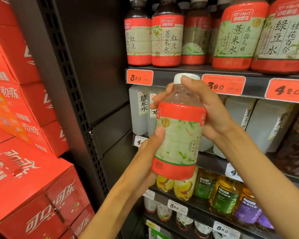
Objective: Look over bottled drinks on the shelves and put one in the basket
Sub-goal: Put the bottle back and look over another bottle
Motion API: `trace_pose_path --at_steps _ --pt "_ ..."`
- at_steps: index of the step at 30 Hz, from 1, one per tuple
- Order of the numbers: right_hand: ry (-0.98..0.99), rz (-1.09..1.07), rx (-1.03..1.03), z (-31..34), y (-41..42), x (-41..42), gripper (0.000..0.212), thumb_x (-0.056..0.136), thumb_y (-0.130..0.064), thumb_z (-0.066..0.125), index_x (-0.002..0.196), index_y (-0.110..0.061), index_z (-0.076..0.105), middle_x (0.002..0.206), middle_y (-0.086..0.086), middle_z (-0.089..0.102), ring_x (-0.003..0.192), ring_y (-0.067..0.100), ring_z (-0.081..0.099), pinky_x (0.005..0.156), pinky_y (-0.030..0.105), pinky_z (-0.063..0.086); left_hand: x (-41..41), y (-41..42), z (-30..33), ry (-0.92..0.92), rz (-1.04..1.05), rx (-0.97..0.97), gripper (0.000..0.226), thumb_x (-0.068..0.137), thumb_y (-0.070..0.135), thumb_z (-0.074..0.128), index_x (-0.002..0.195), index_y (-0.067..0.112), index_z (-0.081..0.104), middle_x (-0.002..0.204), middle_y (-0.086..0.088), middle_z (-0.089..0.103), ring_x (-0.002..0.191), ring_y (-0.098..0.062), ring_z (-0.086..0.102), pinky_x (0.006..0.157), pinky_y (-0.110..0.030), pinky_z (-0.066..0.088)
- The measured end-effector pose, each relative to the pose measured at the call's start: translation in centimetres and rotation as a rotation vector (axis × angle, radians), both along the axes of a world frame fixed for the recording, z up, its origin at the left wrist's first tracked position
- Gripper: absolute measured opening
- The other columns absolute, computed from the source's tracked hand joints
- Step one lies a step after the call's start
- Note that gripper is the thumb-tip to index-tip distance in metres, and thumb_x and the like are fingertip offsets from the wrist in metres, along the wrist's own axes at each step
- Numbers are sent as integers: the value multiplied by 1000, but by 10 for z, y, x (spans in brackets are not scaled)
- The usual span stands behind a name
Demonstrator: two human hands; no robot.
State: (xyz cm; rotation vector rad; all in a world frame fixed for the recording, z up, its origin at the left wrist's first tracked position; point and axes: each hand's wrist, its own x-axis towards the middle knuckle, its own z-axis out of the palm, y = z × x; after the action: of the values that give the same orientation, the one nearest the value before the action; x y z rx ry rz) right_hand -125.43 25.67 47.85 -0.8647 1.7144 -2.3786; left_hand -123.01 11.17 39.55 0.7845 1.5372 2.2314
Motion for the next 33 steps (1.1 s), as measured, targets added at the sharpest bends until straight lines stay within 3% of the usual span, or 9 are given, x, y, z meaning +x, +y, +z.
trace_pose_path --at_steps 5,8,11,14,18,24,27,30,33 --pt "-39 -191 90 0 2 -7 24 82 -37 61 71 -17 69 85 9 75 79 20 69 72 30 55 -3 0 3 24 144 -91 52 84 66 50 120 33 66 126 2 66 120 -17 60 96 -32 51" --pt "-73 -360 179 0 3 -9 26 83 -40 67 68 -19 69 87 10 76 73 16 70 70 27 56 -1 0 1 117 225 -252 72 72 66 64 128 23 55 122 3 68 113 -14 64 94 -32 53" --pt "-59 -320 280 4 5 -8 32 76 -50 67 71 -19 71 91 9 76 74 14 70 64 23 55 0 1 -3 144 221 -327 73 60 54 73 124 24 54 114 7 71 105 -10 68 87 -29 56" --pt "-39 -191 308 7 9 -8 36 81 -51 63 83 -16 73 98 9 75 84 16 69 78 28 54 -1 -3 -2 80 95 -236 69 64 48 78 124 19 57 117 1 70 109 -17 67 87 -30 55" --pt "-87 1 100 5 6 -8 27 85 -38 53 82 -15 66 90 8 74 90 26 68 84 36 54 3 -4 -2 -9 -72 -110 75 61 55 82 122 19 59 120 -4 69 111 -20 65 88 -31 54" --pt "-41 -253 119 3 0 -7 24 81 -38 65 79 -14 64 82 7 75 72 16 70 67 27 55 1 -10 0 -21 58 -141 101 57 59 82 137 10 45 128 -8 64 119 -24 61 100 -38 49" --pt "-39 -379 154 3 -2 -5 24 88 -34 64 75 -14 65 77 6 75 64 13 69 59 21 54 2 -5 2 74 171 -248 91 57 57 82 131 18 50 122 -2 67 113 -20 64 98 -39 51" --pt "10 -375 238 8 0 -4 27 91 -40 60 84 -15 66 83 4 76 70 11 70 63 20 54 2 0 2 85 213 -245 71 65 48 73 127 18 54 118 -1 70 109 -18 67 93 -37 53" --pt "64 -270 255 11 6 -3 31 90 -44 55 89 -18 72 93 4 75 84 13 70 75 22 55 4 -5 5 50 118 -134 82 64 52 79 131 13 53 123 -6 67 113 -23 64 90 -33 54"
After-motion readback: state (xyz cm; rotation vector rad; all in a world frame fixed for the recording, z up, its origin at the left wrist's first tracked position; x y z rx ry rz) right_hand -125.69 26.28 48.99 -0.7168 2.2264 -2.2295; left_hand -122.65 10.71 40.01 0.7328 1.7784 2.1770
